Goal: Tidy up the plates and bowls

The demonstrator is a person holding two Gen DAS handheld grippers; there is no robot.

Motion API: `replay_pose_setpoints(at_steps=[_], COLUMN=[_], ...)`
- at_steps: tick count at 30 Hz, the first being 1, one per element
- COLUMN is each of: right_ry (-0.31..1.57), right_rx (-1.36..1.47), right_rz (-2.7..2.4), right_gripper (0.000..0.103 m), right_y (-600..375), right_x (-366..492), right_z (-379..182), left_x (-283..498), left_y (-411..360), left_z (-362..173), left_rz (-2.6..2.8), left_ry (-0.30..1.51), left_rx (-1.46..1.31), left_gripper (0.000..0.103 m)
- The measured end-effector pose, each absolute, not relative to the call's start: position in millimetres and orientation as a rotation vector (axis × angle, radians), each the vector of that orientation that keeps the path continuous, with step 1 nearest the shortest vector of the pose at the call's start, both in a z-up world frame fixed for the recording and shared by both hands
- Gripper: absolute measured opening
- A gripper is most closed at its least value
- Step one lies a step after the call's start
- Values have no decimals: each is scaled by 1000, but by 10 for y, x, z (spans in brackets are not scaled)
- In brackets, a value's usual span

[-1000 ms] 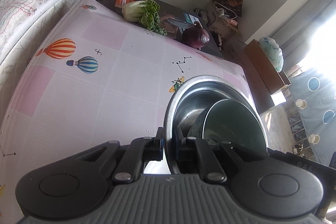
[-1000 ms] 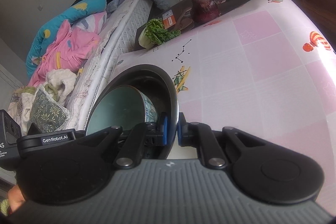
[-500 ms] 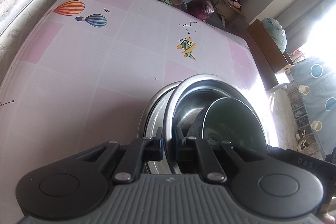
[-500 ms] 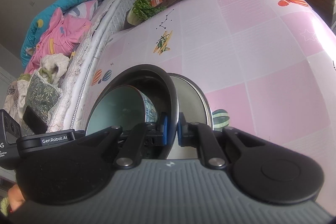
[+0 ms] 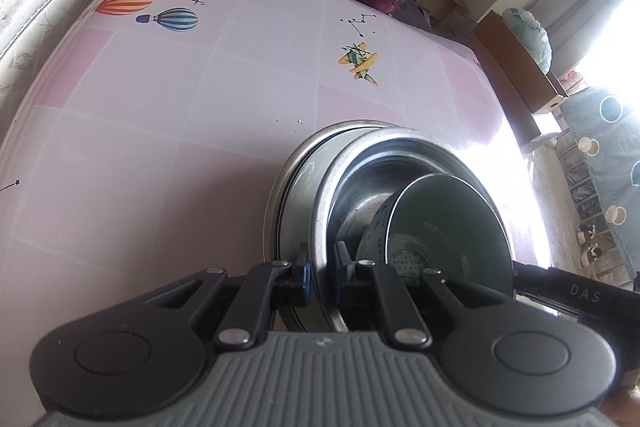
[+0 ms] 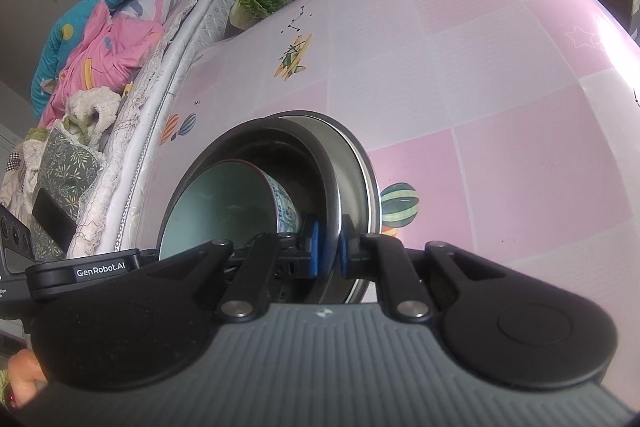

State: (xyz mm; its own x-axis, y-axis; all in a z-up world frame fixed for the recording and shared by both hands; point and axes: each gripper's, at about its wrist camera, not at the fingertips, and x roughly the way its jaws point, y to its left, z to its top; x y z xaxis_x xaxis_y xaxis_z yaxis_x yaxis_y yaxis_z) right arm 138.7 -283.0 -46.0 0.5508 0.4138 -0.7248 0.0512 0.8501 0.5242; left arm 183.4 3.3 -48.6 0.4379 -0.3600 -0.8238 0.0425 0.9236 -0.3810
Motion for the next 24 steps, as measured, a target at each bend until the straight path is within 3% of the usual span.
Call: replay_pose_setpoints(at_steps=[7, 11, 14, 16, 17, 20, 24], right_ry=[953, 927, 904, 882, 869, 837, 806], right_rx=[533, 552, 552, 560, 564, 534, 567], right_rz=[237, 241, 224, 226, 224, 186, 212], right_gripper=[10, 11, 17, 18, 21, 51, 57], right_y=[-2857, -2888, -2924, -2955, -2974, -3017, -3078], right_x=[1391, 1361, 1312, 1258, 1218, 1100, 956], right_z=[-465, -446, -412, -388, -373, -310, -240], left_x=[1781, 1718, 1643, 1583, 1543, 1436, 1344], left_y=[-53, -41, -23, -26, -21, 26, 58], left_z=[-426, -350, -266, -206, -171, -83, -19], left_rz=[-250, -247, -249, -211, -187, -205, -206], left_ry=[1063, 1031, 995, 969, 946, 894, 876], left_rx=[-236, -208, -189, -145, -119, -98, -97], left_gripper=[13, 21, 31, 49, 62, 71, 79])
